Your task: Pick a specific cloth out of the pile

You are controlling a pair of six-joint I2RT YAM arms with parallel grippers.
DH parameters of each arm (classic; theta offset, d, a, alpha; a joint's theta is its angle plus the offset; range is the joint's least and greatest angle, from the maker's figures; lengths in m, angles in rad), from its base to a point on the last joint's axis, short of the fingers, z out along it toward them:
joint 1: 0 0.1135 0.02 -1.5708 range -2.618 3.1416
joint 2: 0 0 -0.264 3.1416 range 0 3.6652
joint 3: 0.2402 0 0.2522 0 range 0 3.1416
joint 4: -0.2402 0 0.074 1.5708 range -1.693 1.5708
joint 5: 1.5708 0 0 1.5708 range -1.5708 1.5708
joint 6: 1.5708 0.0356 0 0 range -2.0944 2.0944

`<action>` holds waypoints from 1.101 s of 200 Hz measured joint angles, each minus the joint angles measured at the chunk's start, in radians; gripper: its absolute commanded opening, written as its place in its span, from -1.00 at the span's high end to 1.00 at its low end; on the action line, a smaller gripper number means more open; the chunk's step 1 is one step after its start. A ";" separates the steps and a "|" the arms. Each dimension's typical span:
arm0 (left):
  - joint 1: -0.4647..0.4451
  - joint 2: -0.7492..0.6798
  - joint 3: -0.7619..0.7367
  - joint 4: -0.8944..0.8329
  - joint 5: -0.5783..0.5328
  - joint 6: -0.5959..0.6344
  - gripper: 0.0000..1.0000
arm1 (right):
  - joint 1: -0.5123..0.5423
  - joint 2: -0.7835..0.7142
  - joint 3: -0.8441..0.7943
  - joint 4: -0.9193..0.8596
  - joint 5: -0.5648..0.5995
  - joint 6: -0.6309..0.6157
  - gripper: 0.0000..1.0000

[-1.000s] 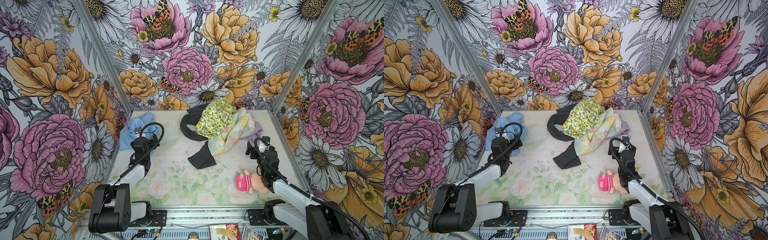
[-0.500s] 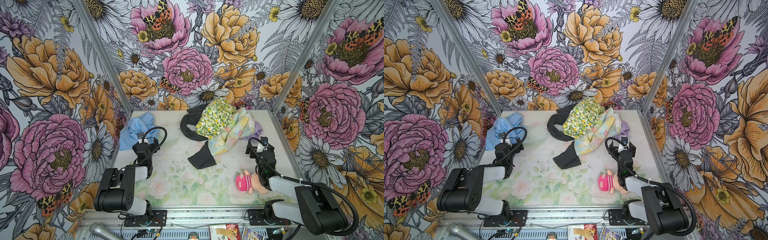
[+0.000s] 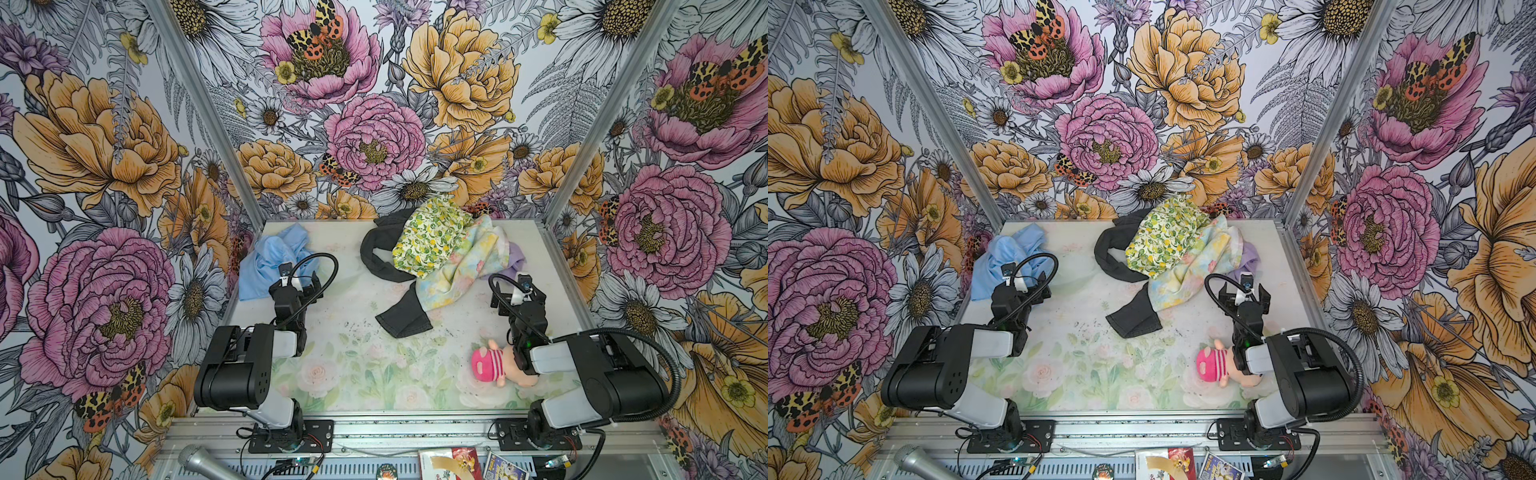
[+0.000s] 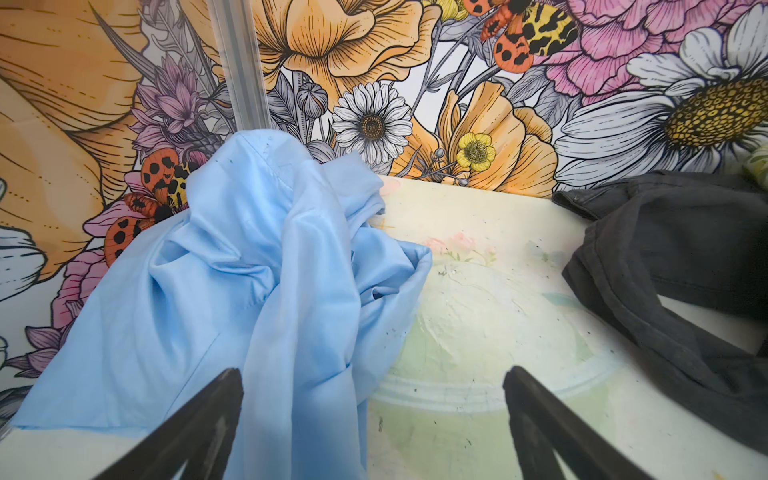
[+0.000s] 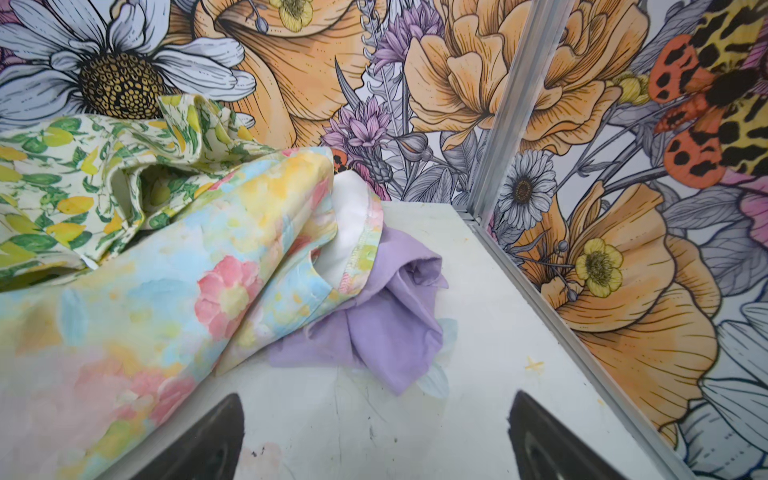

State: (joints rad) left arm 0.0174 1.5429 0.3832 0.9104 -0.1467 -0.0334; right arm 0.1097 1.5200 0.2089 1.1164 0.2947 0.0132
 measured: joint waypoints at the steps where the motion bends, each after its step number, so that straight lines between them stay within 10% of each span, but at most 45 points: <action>1: 0.000 0.000 0.000 0.000 0.000 0.000 -0.98 | 0.000 0.003 -0.002 0.003 0.000 -0.001 -0.99; 220: -0.026 0.000 0.000 0.006 -0.021 0.019 -0.97 | -0.135 0.030 0.188 -0.252 -0.184 0.057 -0.99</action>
State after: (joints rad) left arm -0.0090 1.5429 0.3832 0.9165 -0.1677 -0.0147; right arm -0.0250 1.5501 0.3965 0.8642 0.1108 0.0704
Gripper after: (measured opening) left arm 0.987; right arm 0.995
